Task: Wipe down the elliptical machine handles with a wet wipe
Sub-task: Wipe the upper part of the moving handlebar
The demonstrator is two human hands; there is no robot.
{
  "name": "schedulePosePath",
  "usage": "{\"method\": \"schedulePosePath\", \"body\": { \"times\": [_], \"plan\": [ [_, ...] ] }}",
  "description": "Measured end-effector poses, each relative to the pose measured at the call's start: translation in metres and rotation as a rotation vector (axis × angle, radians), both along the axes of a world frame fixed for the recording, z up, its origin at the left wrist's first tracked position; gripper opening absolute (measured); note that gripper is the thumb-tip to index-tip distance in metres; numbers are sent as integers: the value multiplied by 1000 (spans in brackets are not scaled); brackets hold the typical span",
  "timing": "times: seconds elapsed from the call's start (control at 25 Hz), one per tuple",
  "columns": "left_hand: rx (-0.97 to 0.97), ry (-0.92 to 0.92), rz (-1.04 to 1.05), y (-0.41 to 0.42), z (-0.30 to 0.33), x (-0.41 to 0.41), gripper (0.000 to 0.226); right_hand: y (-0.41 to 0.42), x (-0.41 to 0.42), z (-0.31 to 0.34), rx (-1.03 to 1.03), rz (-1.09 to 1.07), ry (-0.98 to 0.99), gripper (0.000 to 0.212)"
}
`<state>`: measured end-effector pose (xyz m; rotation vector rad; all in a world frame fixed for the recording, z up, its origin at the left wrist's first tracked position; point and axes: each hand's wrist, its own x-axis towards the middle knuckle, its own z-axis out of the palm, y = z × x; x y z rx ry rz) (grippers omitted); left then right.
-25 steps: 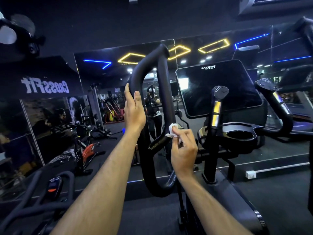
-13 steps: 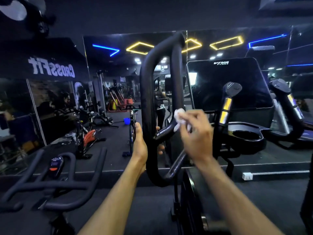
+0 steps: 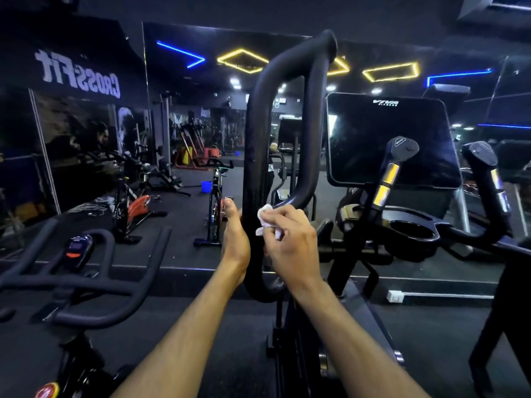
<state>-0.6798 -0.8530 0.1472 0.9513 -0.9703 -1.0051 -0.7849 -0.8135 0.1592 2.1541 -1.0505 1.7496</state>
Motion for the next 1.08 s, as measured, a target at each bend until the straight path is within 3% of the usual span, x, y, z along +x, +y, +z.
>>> {"method": "schedulePosePath", "body": {
  "times": [0.08, 0.24, 0.36, 0.48, 0.72, 0.84, 0.96, 1.08],
  "plan": [
    [-40, 48, -67, 4, 2, -2, 97, 2, -20, 16, 13, 95, -40, 20],
    [-93, 40, -133, 12, 5, -3, 100, -16, -49, 64, -148, -295, 260, 12],
    [-116, 29, -151, 13, 6, -2, 98, -19, -30, 49, -134, -481, 502, 8],
    [-113, 46, -107, 18, 9, -3, 84, -10, -8, 27, -45, -389, 376, 10],
    [-42, 30, 17, 30, 20, -5, 67, 20, 13, -12, 122, 28, -223, 29],
    [-57, 47, -78, 24, 25, 1, 64, 38, 5, 7, 201, 138, -273, 32],
    [-183, 20, -135, 11, 53, 15, 70, 35, -9, 74, 50, 110, -249, 28],
    [-319, -17, -145, -1, 94, 27, 61, 15, -18, 148, -117, 7, -142, 23]
  ]
}}
